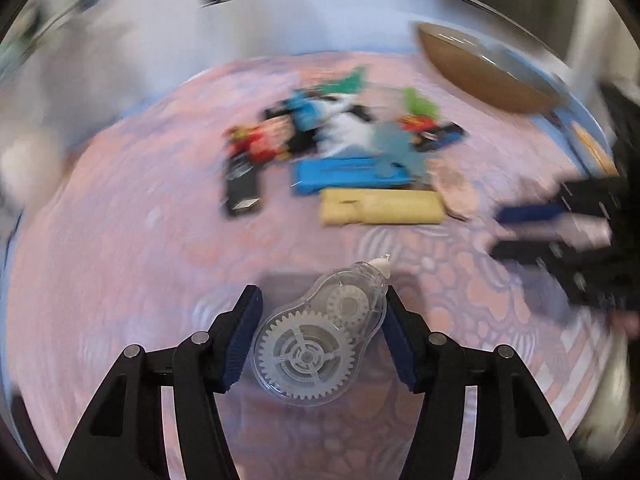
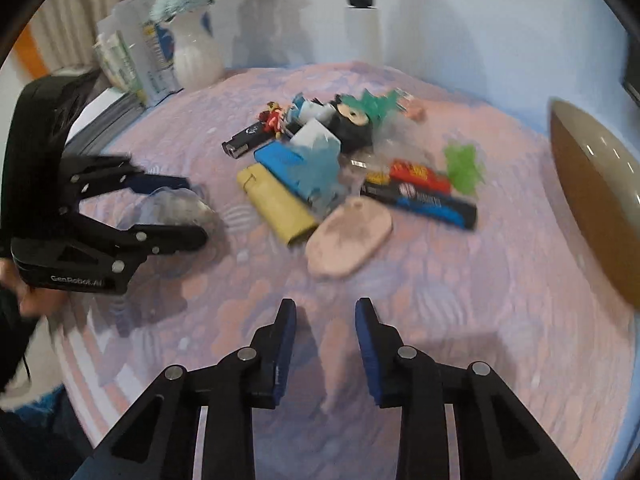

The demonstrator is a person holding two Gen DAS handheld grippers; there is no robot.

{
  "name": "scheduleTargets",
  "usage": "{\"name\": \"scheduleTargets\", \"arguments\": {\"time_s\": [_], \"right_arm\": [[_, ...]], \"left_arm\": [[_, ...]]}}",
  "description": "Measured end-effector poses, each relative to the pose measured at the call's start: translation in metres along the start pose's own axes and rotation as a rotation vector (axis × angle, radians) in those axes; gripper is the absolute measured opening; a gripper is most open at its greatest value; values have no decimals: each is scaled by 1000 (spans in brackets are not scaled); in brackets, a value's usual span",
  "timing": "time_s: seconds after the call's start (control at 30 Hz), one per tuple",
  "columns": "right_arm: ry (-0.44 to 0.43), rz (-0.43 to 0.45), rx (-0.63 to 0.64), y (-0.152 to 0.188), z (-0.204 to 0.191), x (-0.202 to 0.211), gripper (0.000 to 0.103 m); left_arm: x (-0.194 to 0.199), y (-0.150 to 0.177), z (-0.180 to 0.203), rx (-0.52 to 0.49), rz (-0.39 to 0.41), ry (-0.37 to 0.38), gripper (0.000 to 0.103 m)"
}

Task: Organize rigid objects
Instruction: 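Grasp the clear gear tape dispenser with left gripper while right gripper grasps pink floral case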

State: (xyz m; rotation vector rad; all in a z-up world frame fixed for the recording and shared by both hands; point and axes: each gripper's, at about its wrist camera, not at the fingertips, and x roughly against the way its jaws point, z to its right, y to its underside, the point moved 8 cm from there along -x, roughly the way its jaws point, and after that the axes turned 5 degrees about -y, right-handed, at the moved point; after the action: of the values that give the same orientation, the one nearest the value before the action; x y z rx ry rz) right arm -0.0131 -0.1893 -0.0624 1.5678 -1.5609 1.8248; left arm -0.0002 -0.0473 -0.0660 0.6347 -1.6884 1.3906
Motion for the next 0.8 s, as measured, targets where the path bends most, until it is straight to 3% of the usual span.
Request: {"name": "scheduleTargets", "arguments": {"time_s": [0.07, 0.1, 0.13, 0.37, 0.47, 0.53, 0.6, 0.67, 0.8], "right_arm": [[4, 1, -71, 2, 2, 1, 41], [-15, 4, -123, -1, 4, 1, 62], [-21, 15, -158, -4, 7, 0, 74], [162, 43, -203, -31, 24, -23, 64], [205, 61, -184, -37, 27, -25, 51], [197, 65, -188, -35, 29, -21, 38], [163, 67, -191, -27, 30, -14, 34], [133, 65, -168, -14, 30, -5, 34], [160, 51, -186, 7, 43, 12, 34]], "left_arm": [[4, 4, -6, 54, -8, -10, 63], [7, 6, -4, 68, -12, 5, 69], [4, 4, 2, 62, -21, 20, 71], [15, 18, 22, -18, -59, 124, 71], [15, 16, 15, 9, -41, 99, 71], [13, 14, 7, 43, -37, 101, 71], [9, 10, 5, 75, -37, 121, 71], [6, 6, 9, 68, -30, 116, 71], [0, 2, 23, 12, -6, 49, 71]]}}
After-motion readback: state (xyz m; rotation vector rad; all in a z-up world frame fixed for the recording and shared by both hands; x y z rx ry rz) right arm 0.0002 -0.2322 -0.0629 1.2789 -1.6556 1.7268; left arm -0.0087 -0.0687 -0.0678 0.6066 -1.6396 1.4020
